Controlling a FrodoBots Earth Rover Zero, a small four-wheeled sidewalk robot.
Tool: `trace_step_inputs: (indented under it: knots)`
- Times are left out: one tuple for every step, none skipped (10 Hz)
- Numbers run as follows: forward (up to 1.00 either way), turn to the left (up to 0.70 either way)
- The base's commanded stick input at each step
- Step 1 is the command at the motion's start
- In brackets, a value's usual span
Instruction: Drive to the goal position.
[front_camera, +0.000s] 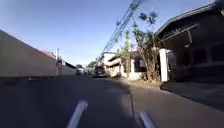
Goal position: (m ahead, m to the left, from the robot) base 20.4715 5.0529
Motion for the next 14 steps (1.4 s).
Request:
trace_step_inputs:
  knots:
    - [0.85, 0.0]
    - [0.85, 0.0]
    - [0.85, 0.0]
    - [0.85, 0.0]
    - [0.85, 0.0]
    - [0.85, 0.0]
    - [0.85, 0.0]
    - [0.85, 0.0]
    - [0.85, 0.0]
    - [0.85, 0.0]
    - [0.85, 0.0]
    - [0.85, 0.0]
    - [0.85, 0.0]
    - [0.85, 0.0]
